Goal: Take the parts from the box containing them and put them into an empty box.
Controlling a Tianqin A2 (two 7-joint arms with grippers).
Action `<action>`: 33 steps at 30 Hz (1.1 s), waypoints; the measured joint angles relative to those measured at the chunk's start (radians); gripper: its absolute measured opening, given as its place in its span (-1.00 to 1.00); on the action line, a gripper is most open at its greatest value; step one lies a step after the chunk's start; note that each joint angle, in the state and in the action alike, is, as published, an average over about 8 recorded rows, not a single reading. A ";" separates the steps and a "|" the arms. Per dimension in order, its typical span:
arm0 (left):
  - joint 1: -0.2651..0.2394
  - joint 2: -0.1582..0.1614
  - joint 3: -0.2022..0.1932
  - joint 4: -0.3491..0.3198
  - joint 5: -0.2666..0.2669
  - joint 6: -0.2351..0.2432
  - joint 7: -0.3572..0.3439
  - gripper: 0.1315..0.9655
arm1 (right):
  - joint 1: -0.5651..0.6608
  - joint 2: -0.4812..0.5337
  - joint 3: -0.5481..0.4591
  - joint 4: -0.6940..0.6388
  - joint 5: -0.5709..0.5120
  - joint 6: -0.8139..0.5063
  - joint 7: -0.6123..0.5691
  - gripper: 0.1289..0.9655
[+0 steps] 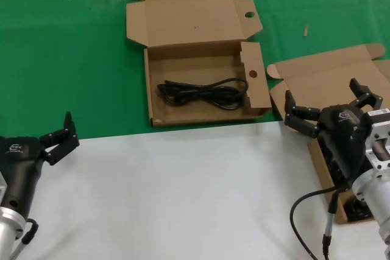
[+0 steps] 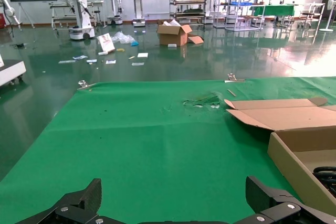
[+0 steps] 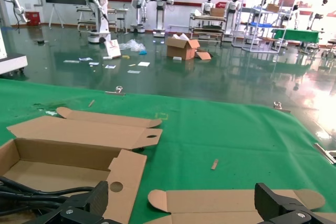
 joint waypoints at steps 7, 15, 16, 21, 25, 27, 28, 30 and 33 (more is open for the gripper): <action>0.000 0.000 0.000 0.000 0.000 0.000 0.000 1.00 | 0.000 0.000 0.000 0.000 0.000 0.000 0.000 1.00; 0.000 0.000 0.000 0.000 0.000 0.000 0.000 1.00 | 0.000 0.000 0.000 0.000 0.000 0.000 0.000 1.00; 0.000 0.000 0.000 0.000 0.000 0.000 0.000 1.00 | 0.000 0.000 0.000 0.000 0.000 0.000 0.000 1.00; 0.000 0.000 0.000 0.000 0.000 0.000 0.000 1.00 | 0.000 0.000 0.000 0.000 0.000 0.000 0.000 1.00; 0.000 0.000 0.000 0.000 0.000 0.000 0.000 1.00 | 0.000 0.000 0.000 0.000 0.000 0.000 0.000 1.00; 0.000 0.000 0.000 0.000 0.000 0.000 0.000 1.00 | 0.000 0.000 0.000 0.000 0.000 0.000 0.000 1.00; 0.000 0.000 0.000 0.000 0.000 0.000 0.000 1.00 | 0.000 0.000 0.000 0.000 0.000 0.000 0.000 1.00; 0.000 0.000 0.000 0.000 0.000 0.000 0.000 1.00 | 0.000 0.000 0.000 0.000 0.000 0.000 0.000 1.00; 0.000 0.000 0.000 0.000 0.000 0.000 0.000 1.00 | 0.000 0.000 0.000 0.000 0.000 0.000 0.000 1.00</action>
